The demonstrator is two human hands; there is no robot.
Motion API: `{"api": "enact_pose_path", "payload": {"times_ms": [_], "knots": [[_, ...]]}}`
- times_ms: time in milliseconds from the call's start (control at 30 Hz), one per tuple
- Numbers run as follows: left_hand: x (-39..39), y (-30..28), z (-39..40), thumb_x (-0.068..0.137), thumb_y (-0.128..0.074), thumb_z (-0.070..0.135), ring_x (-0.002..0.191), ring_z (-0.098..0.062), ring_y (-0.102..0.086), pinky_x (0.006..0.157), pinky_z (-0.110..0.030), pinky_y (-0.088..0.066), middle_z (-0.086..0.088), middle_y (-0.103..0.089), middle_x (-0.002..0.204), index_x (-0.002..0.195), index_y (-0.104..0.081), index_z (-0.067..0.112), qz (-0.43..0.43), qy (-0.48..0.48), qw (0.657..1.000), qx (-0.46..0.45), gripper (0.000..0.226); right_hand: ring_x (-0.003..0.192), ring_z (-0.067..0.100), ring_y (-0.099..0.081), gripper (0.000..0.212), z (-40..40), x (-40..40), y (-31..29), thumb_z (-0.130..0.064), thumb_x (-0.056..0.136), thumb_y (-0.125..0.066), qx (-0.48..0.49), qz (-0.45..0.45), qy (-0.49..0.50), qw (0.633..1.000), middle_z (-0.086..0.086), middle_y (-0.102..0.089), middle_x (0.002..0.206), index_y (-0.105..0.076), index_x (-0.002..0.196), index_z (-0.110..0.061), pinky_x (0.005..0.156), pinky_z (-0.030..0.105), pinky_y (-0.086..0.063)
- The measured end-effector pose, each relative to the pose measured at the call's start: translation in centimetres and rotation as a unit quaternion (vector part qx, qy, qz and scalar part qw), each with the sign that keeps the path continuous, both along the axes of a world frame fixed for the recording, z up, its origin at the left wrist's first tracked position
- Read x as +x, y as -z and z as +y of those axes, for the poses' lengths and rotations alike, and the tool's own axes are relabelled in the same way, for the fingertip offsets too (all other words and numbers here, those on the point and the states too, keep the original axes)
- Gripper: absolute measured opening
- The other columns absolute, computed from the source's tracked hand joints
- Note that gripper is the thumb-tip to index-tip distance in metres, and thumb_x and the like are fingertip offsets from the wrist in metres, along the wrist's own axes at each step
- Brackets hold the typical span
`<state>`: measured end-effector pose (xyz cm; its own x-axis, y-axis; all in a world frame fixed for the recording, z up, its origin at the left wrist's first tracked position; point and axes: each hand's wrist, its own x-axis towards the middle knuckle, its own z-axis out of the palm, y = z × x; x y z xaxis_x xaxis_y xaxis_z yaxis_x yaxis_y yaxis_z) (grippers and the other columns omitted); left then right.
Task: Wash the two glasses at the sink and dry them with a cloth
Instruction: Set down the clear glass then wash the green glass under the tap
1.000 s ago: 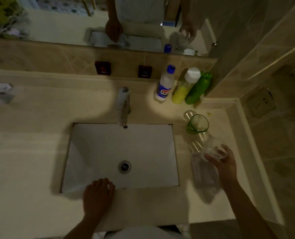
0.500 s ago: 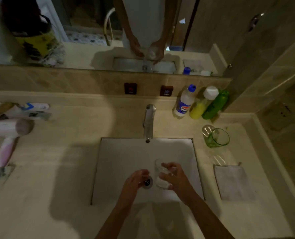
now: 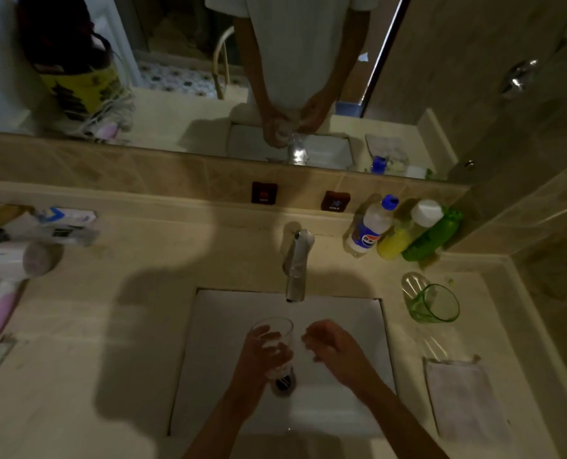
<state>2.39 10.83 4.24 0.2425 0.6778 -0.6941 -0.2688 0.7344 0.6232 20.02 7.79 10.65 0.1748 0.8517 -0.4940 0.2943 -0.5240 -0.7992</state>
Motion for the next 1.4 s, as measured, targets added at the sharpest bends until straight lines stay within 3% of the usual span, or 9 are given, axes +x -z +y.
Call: {"api": "enact_pose_path", "payload": {"times_ms": [100,267,567,733,867,1067,1233,1333,1400], "knots": [[0.7,1.0,1.2,0.027,-0.099,0.057,0.111,-0.036,-0.065,0.094,-0.058,-0.055,-0.011,-0.059,0.128,0.121,-0.053,0.019,0.033,0.06,0.997,0.039,0.111,0.097,0.015,-0.063,0.032,5.0,2.0,-1.3,-0.013,0.089,-0.067,0.107,-0.171,-0.015,0.979,0.0,-0.064,0.112,-0.06,0.119,-0.017,0.078,0.018,-0.052],[1.9,1.9,3.4,0.055,-0.094,0.012,0.117,-0.021,-0.059,0.088,-0.037,-0.06,-0.007,-0.053,0.137,0.128,-0.046,0.019,0.084,0.134,0.981,0.109,0.087,0.138,0.028,-0.039,0.079,13.3,2.6,-1.9,-0.011,0.076,-0.079,0.244,-0.358,-0.213,0.876,0.016,-0.038,0.15,-0.041,0.145,-0.006,0.112,0.033,-0.036],[3.3,1.6,6.0,0.063,-0.089,-0.006,0.123,-0.026,-0.053,0.106,-0.053,-0.048,-0.012,-0.046,0.144,0.142,-0.035,0.005,0.095,0.157,0.97,0.161,0.097,0.121,0.035,-0.053,0.06,16.7,2.5,-0.7,-0.006,0.088,-0.066,0.262,-0.435,-0.261,0.821,0.019,-0.048,0.144,-0.045,0.143,-0.003,0.102,0.043,-0.05],[3.6,1.7,6.3,0.063,-0.091,-0.005,0.116,-0.01,-0.054,0.088,-0.023,-0.055,-0.002,-0.051,0.134,0.136,-0.039,0.016,0.108,0.183,0.964,0.161,0.092,0.109,0.028,-0.061,0.042,18.1,3.1,-1.2,-0.017,0.096,-0.057,0.266,-0.385,-0.264,0.843,0.013,-0.059,0.13,-0.054,0.137,-0.007,0.096,0.038,-0.052],[3.3,2.4,5.7,0.061,-0.092,-0.005,0.124,-0.027,-0.052,0.101,-0.044,-0.052,-0.011,-0.051,0.135,0.138,-0.039,0.01,0.118,0.185,0.962,0.162,0.094,0.124,0.025,-0.054,0.045,18.2,3.4,-1.2,-0.005,0.09,-0.059,0.242,-0.308,-0.236,0.889,0.011,-0.057,0.136,-0.055,0.135,-0.009,0.104,0.035,-0.044],[2.6,3.0,4.8,0.063,-0.091,-0.005,0.127,-0.022,-0.05,0.094,-0.026,-0.054,-0.006,-0.048,0.139,0.143,-0.037,0.016,0.126,0.203,0.958,0.16,0.099,0.111,0.001,-0.057,0.056,12.4,2.7,2.2,-0.019,0.094,-0.063,0.096,-0.011,0.084,0.992,-0.006,-0.052,0.138,-0.038,0.143,-0.023,0.087,0.021,-0.052],[2.7,3.8,4.0,0.07,-0.09,0.006,0.129,-0.026,-0.055,0.104,-0.05,-0.051,-0.008,-0.054,0.142,0.144,-0.042,0.02,0.122,0.231,0.953,0.153,0.09,0.106,0.03,-0.066,0.047,4.0,0.6,7.1,-0.06,0.092,-0.05,-0.207,0.174,0.131,0.954,0.008,-0.066,0.121,-0.058,0.125,-0.028,0.09,0.048,-0.057],[2.8,3.3,3.2,0.082,-0.083,0.019,0.12,-0.035,-0.063,0.099,-0.061,-0.052,-0.013,-0.06,0.135,0.132,-0.052,0.033,0.096,0.214,0.962,0.142,0.06,0.106,0.033,-0.069,0.06,2.8,-0.7,8.4,-0.066,0.091,-0.046,-0.236,0.292,0.178,0.909,0.016,-0.07,0.118,-0.063,0.122,-0.019,0.092,0.049,-0.056],[2.6,3.4,3.1,0.071,-0.09,0.036,0.121,-0.039,-0.061,0.097,-0.064,-0.052,-0.017,-0.058,0.135,0.138,-0.048,0.023,0.082,0.211,0.964,0.141,0.081,0.11,0.033,-0.066,0.055,3.5,-1.0,8.7,-0.056,0.095,-0.047,-0.197,0.302,0.211,0.909,0.019,-0.066,0.124,-0.06,0.127,-0.013,0.092,0.046,-0.055]]}}
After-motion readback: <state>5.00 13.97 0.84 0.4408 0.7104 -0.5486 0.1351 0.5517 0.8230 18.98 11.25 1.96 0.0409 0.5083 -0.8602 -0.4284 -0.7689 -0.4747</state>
